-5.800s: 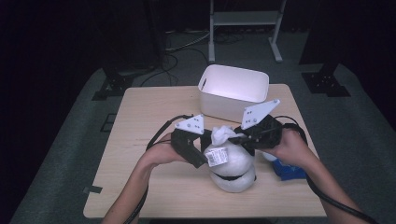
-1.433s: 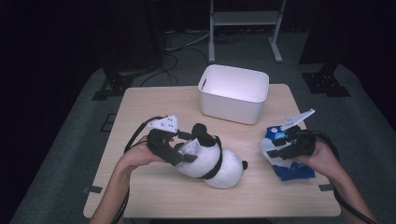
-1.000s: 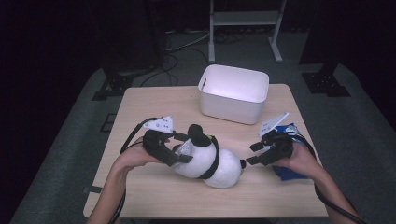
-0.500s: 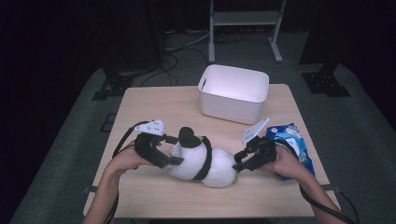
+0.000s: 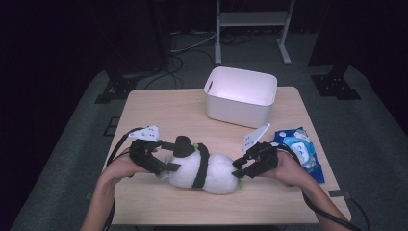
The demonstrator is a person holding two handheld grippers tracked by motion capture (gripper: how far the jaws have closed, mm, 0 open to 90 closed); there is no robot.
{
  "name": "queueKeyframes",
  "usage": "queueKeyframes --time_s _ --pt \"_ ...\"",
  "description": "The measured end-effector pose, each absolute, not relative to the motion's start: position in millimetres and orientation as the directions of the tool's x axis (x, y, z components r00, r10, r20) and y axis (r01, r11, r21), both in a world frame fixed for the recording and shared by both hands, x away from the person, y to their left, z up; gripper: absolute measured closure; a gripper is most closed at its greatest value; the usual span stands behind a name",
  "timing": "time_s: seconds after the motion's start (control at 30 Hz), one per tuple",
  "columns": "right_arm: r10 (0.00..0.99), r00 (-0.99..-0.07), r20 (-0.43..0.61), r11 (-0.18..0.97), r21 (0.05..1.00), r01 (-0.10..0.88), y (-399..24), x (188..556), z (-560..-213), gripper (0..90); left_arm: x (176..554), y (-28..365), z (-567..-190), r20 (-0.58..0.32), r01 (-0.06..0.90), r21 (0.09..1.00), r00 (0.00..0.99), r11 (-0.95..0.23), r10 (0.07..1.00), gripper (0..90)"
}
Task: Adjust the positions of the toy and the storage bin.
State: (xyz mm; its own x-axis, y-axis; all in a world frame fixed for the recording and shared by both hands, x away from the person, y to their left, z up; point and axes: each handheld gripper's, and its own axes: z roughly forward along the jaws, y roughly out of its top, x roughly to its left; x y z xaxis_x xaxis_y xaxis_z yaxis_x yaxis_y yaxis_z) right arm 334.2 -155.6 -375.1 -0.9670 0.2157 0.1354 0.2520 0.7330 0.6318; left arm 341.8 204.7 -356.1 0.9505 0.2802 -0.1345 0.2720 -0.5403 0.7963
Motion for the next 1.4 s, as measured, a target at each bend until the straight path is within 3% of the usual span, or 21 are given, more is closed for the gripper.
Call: queueKeyframes --time_s 0.23,0.43,0.67,0.9,1.17,1.4 --pt "0.202 -0.972 0.12 0.747 0.623 0.232 -146.7 329.1 -371.3 52.5 340.4 205.3 -357.2 -0.131 0.275 0.777 0.95 -0.566 0.282 13.5" --pt "0.228 -0.966 0.126 0.743 0.619 0.256 -148.8 331.2 -374.7 37.4 340.6 203.8 -369.9 -0.154 0.309 0.722 0.944 -0.619 0.292 11.0" --pt "0.238 -0.963 0.126 0.745 0.613 0.264 -146.0 332.8 -381.9 29.0 342.8 198.6 -376.3 -0.158 0.307 0.716 0.946 -0.627 0.283 14.6" --pt "0.263 -0.959 0.108 0.721 0.638 0.27 -145.8 335.7 -388.7 43.9 343.7 197.7 -378.6 -0.129 0.29 0.747 0.946 -0.598 0.299 31.4" --pt "0.283 -0.957 0.07 0.738 0.621 0.264 -148.0 342.0 -379.9 46.6 349.8 188.0 -375.4 -0.078 0.253 0.767 0.949 -0.589 0.306 32.7" --pt "0.355 -0.933 -0.057 0.77 0.583 0.258 -165.2 356.2 -364.9 46.3 372.3 162.6 -380.4 -0.036 0.231 0.794 0.941 -0.563 0.335 32.7"
